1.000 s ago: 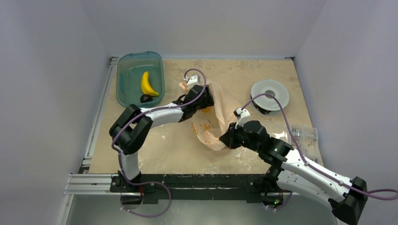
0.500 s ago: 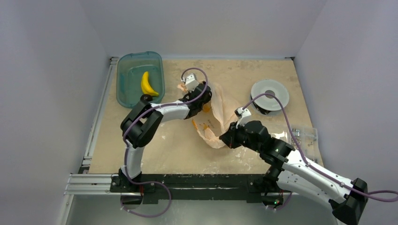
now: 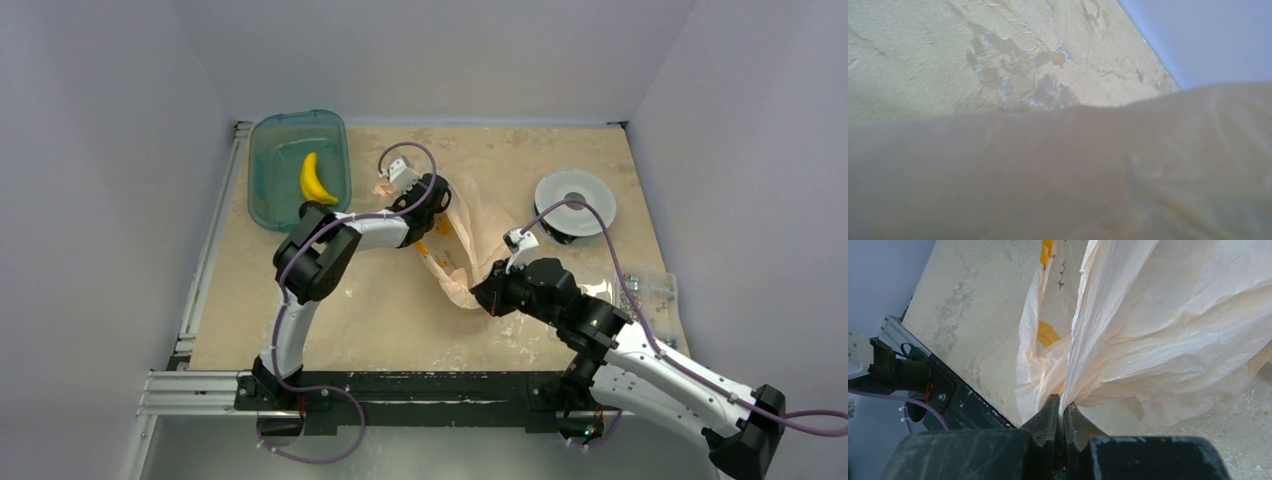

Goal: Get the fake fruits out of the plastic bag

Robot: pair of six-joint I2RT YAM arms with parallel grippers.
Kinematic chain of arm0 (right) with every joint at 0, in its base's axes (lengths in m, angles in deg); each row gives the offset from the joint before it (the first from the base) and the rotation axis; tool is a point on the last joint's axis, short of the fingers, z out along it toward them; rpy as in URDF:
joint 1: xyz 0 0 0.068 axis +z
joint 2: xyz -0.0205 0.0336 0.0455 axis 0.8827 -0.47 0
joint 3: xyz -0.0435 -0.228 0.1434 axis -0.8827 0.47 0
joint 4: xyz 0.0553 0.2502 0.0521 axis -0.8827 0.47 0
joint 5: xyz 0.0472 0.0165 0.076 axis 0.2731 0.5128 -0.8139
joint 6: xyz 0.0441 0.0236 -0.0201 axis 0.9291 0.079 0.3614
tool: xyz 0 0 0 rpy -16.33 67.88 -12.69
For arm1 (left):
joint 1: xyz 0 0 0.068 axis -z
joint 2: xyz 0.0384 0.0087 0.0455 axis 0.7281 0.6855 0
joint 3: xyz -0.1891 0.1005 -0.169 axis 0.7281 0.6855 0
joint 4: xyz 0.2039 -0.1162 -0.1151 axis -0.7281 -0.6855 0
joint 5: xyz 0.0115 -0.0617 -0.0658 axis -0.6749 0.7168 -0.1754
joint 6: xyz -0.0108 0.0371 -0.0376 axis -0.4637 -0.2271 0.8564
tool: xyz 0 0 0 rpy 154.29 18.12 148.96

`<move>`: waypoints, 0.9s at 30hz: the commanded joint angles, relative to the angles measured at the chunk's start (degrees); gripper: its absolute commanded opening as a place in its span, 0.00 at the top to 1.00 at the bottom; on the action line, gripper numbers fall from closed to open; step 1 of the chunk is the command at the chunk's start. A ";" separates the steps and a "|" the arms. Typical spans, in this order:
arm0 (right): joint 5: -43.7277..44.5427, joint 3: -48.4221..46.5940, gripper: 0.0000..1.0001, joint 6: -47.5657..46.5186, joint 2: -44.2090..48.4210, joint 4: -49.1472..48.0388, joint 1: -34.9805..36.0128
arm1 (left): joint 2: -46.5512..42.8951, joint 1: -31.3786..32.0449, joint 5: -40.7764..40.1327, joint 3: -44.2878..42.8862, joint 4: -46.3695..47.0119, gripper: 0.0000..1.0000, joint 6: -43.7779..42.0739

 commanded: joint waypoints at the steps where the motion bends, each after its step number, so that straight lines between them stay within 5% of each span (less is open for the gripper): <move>1: -0.67 -2.47 1.00 -1.09 1.23 0.68 0.16 | 2.11 -1.76 0.75 -3.13 6.30 0.44 -0.38; 12: 0.30 -1.89 1.00 -1.19 1.20 0.20 0.16 | -6.09 -1.98 5.52 5.09 11.17 0.84 -7.73; 20: 0.62 -2.23 1.00 -1.51 0.23 -0.61 0.16 | -13.37 -1.77 11.67 13.47 13.74 0.89 -10.64; 22: 0.61 -2.37 1.00 -1.45 0.16 -0.63 0.16 | -13.49 -1.61 12.84 14.24 14.83 0.82 -10.88; 27: 0.88 -2.52 1.00 -1.08 0.28 -0.41 0.16 | -11.22 -1.01 12.45 9.89 9.55 0.41 -10.29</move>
